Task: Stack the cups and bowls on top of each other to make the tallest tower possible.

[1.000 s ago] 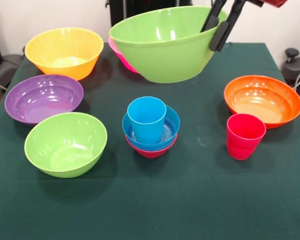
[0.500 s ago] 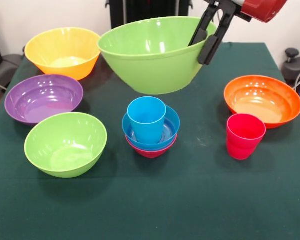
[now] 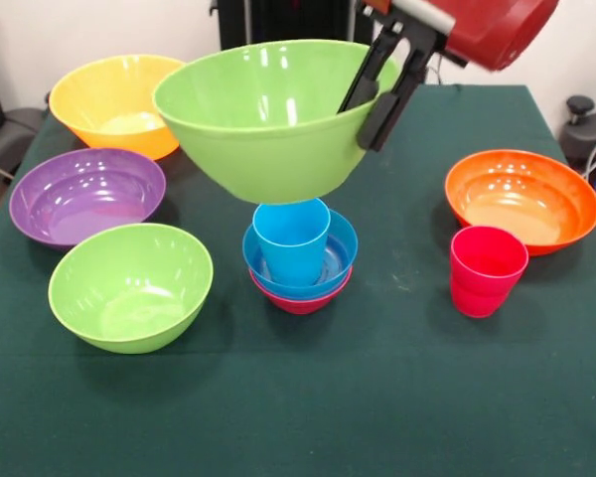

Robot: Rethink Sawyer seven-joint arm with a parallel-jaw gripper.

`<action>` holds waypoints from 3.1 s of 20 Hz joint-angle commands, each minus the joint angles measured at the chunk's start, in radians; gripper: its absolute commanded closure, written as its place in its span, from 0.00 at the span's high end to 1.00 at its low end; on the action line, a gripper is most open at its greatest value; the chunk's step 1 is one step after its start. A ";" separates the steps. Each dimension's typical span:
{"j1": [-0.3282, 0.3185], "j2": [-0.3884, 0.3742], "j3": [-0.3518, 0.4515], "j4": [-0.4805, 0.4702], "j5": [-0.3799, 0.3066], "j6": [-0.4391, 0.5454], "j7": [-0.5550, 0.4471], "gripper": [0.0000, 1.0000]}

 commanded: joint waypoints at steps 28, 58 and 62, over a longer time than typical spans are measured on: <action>-0.020 0.182 0.056 -0.189 -0.040 0.273 -0.151 0.00; -0.016 0.129 0.084 -0.034 -0.078 0.166 -0.155 0.00; -0.015 0.130 0.086 -0.022 -0.080 0.156 -0.150 0.00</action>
